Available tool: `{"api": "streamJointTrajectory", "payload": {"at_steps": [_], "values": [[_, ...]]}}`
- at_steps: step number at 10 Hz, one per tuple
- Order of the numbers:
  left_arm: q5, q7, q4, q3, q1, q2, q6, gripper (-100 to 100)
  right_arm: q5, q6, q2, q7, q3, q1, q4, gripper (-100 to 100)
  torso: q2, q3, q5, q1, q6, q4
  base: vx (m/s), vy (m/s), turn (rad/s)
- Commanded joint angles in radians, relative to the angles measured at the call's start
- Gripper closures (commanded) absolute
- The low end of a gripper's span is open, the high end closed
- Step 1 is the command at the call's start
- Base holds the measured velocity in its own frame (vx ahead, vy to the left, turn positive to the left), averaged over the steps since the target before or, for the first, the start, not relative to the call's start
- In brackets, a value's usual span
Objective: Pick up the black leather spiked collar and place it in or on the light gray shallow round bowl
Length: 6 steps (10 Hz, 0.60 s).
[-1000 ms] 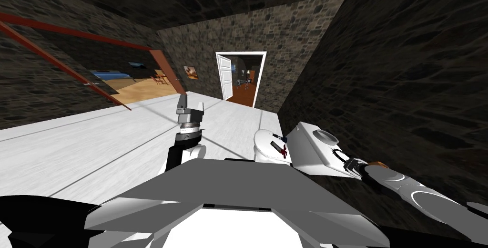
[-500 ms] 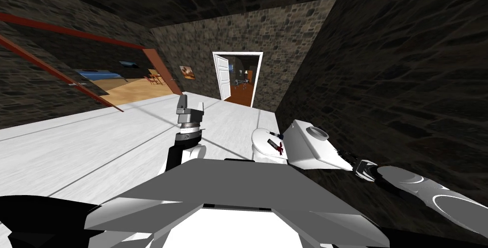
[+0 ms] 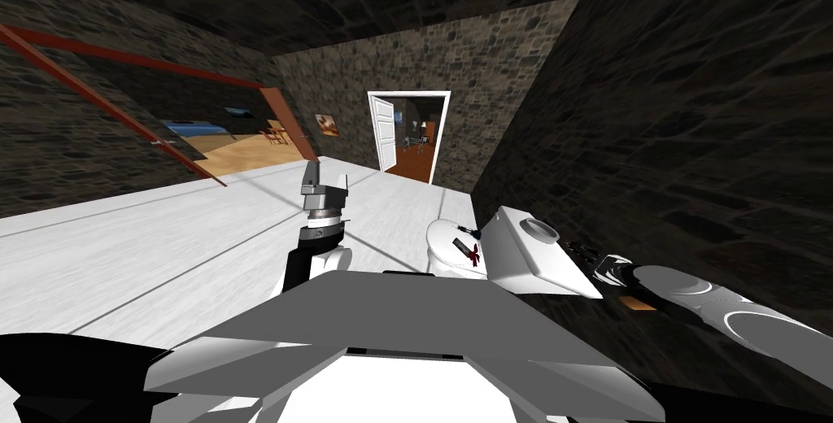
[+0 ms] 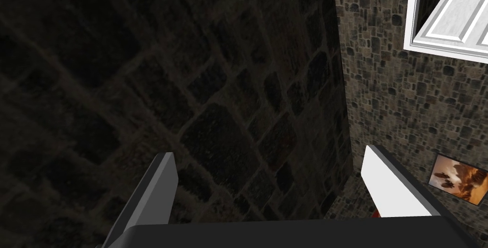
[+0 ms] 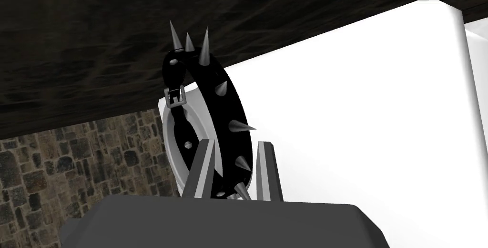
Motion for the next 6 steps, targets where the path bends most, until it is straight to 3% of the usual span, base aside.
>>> {"api": "streamJointTrajectory", "payload": {"at_steps": [1, 4, 6], "values": [[0.000, 0.000, 0.000, 0.000, 0.000, 0.000, 0.000, 0, 0.010, -0.002, 0.010, 0.004, -0.031, -0.028, 0.005, 100, 0.000, 0.000, 0.000, 0.000, 0.000, 0.000, 0.002, -0.066, 0.086], [0.000, 0.000, 0.000, 0.000, 0.000, 0.000, 0.000, 0, 0.044, 0.015, 0.026, -0.016, -0.087, -0.095, -0.024, 100, -0.002, -0.001, 0.000, -0.004, -0.001, 0.000, 0.015, -0.138, 0.155], [0.000, 0.000, 0.000, 0.000, 0.000, 0.000, 0.000, 0, 0.056, 0.019, 0.039, -0.021, -0.101, -0.113, -0.034, 100, -0.001, -0.001, -0.001, -0.002, 0.001, 0.000, -0.002, -0.082, 0.072]]}}
